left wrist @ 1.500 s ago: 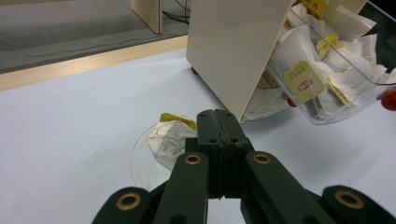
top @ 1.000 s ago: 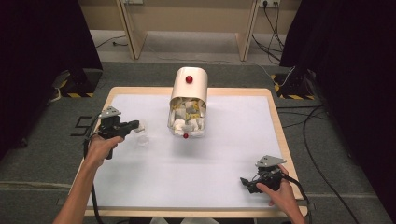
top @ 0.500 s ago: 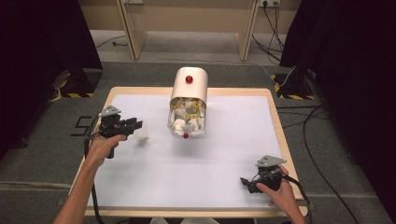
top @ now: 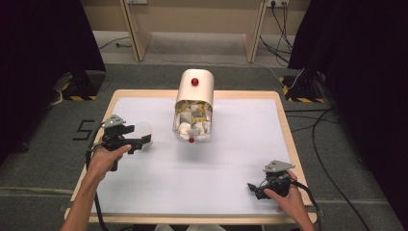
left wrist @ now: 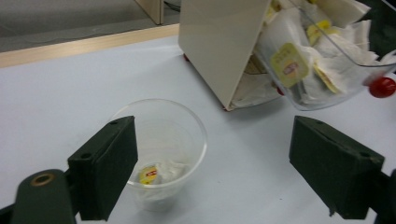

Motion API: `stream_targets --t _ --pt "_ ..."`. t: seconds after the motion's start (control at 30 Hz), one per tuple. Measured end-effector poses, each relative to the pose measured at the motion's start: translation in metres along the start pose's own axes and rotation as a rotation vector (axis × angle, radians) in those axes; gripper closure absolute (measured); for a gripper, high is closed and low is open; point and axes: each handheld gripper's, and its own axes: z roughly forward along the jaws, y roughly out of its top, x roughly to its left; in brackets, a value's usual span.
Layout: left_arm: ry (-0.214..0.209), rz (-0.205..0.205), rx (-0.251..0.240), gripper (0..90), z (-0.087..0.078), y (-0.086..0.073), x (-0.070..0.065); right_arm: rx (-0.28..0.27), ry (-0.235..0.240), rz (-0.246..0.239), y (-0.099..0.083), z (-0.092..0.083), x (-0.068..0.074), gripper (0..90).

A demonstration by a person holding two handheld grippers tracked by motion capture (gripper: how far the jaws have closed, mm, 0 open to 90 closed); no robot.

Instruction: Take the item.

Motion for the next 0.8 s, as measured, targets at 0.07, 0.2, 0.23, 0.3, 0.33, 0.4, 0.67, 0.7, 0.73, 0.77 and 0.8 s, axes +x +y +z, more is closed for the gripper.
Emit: stream_targets --t 0.07,0.2,0.23,0.3,0.33,0.4,0.67,0.7,0.73,0.77,0.8 --pt "-0.006 0.002 -0.005 14.3 -0.001 -0.002 -0.003 0.0 0.0 0.0 0.0 0.0 0.0 0.2" --pt "-0.004 -0.009 -0.009 14.6 -0.001 -0.007 -0.007 -0.001 -0.001 0.002 0.0 0.0 0.0 0.3" --pt "-0.005 -0.008 -0.007 14.8 -0.001 -0.007 -0.008 -0.001 0.0 -0.002 0.0 0.0 0.0 0.2" --pt "-0.007 -0.007 -0.005 14.9 0.0 -0.01 -0.011 0.0 0.0 0.0 0.0 0.0 0.0 0.3" --pt "-0.008 -0.005 -0.001 14.9 0.0 -0.011 -0.012 -0.001 -0.001 0.001 0.0 0.0 0.0 0.3" --pt "-0.011 0.0 -0.002 14.9 0.001 -0.013 -0.014 0.0 0.0 0.0 0.0 0.0 0.0 0.2" --pt "-0.032 0.005 -0.009 15.0 0.003 -0.021 -0.027 0.0 0.0 0.0 0.0 0.0 0.0 0.3" --pt "-0.032 0.005 -0.009 15.1 0.003 -0.021 -0.027 0.0 0.0 0.0 0.0 0.0 0.0 0.3" --pt "-0.027 0.014 -0.007 15.1 0.004 -0.022 -0.029 0.0 0.0 0.005 0.0 0.0 0.001 0.3" --pt "-0.03 0.019 -0.008 15.1 0.005 -0.024 -0.031 0.0 0.0 0.0 0.0 0.0 0.0 0.3" --pt "-0.038 0.016 -0.011 15.2 0.005 -0.025 -0.033 0.0 0.0 0.0 0.0 0.0 0.0 0.3"
